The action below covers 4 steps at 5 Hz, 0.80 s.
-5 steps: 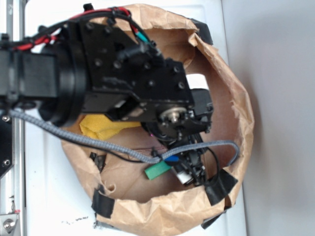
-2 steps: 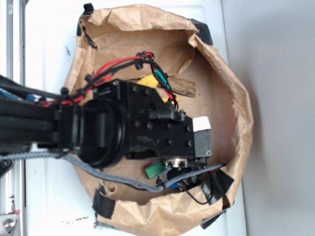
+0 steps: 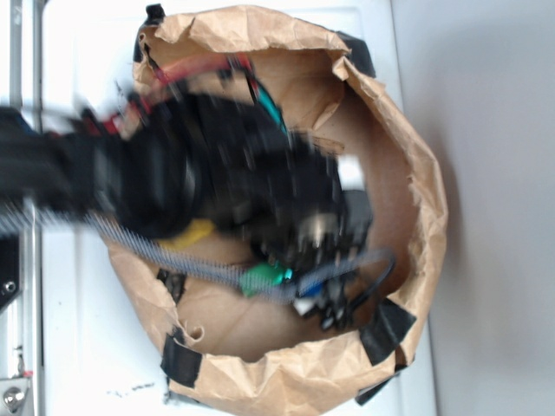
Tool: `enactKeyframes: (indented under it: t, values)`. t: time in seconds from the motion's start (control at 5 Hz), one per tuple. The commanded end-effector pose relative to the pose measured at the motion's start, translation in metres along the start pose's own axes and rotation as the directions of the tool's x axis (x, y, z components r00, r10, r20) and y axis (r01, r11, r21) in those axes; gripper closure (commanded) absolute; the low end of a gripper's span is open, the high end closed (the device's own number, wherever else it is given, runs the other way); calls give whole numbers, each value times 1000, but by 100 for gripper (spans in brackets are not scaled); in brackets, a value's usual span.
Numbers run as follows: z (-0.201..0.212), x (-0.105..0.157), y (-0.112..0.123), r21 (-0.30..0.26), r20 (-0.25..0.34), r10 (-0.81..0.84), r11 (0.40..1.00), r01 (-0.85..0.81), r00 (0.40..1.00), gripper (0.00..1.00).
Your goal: Grab the green block.
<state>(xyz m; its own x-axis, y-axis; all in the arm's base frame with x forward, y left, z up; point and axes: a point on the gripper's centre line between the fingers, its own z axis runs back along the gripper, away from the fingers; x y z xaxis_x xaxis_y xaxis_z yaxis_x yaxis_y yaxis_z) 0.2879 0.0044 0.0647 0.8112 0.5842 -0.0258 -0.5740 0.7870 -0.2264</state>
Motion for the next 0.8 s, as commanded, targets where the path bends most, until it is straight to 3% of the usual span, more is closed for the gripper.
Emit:
enactKeyframes:
  t: [0.0,0.4,0.6]
  values:
    - [94,25,49,-121,53,12,993,-5,999,100]
    - [146,3,37,-187,68,-60,980,72,996,100]
    - [144,-6,29,-88,105,-68,993,78,992,42]
